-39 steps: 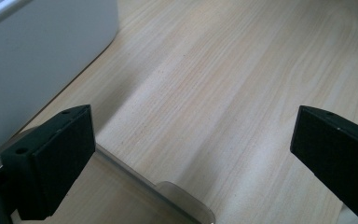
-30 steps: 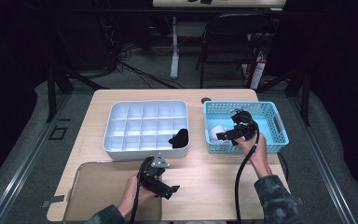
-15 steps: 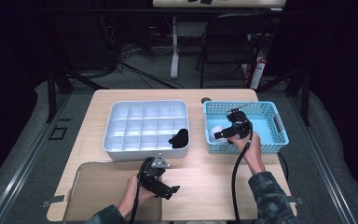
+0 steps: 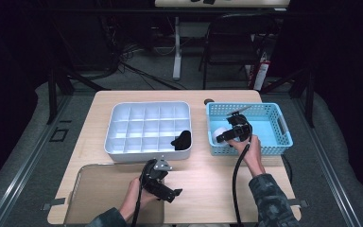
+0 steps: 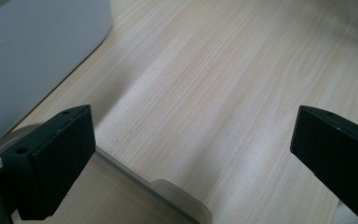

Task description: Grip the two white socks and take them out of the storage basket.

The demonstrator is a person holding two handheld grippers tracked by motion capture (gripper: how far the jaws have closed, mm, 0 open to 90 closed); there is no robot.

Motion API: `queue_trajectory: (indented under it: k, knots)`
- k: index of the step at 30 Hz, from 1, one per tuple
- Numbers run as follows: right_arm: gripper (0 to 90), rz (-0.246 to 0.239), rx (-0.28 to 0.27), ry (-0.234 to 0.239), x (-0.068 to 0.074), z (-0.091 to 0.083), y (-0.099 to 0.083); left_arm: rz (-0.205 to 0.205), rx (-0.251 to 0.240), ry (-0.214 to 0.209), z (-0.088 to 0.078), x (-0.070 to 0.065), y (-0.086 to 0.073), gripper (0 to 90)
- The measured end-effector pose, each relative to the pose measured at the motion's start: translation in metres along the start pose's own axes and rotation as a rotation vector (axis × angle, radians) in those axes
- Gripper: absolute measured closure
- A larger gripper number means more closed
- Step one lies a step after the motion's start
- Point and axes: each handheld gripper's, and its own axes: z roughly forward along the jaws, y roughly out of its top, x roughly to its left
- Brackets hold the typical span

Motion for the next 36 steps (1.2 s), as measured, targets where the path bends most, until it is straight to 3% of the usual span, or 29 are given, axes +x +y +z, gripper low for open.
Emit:
queue_trajectory:
  k: [5, 13, 26, 36]
  knots:
    - [54.1, 0.017, 0.021, -0.002, 0.001, 0.001, 0.002, 0.002, 0.007, -0.001, 0.0, -0.001, 0.0, 0.1]
    - [66.8, 0.022, 0.059, -0.012, 0.003, 0.002, 0.005, 0.001, 0.006, -0.001, 0.0, -0.001, 0.0, 0.1]
    - [68.6, -0.011, 0.134, -0.01, 0.001, -0.007, 0.018, 0.004, 0.01, -0.001, 0.001, -0.001, 0.0, 0.1]
    - [68.7, -0.032, 0.123, -0.039, 0.006, -0.024, 0.035, 0.005, 0.01, -0.002, 0.001, -0.001, 0.0, 0.1]
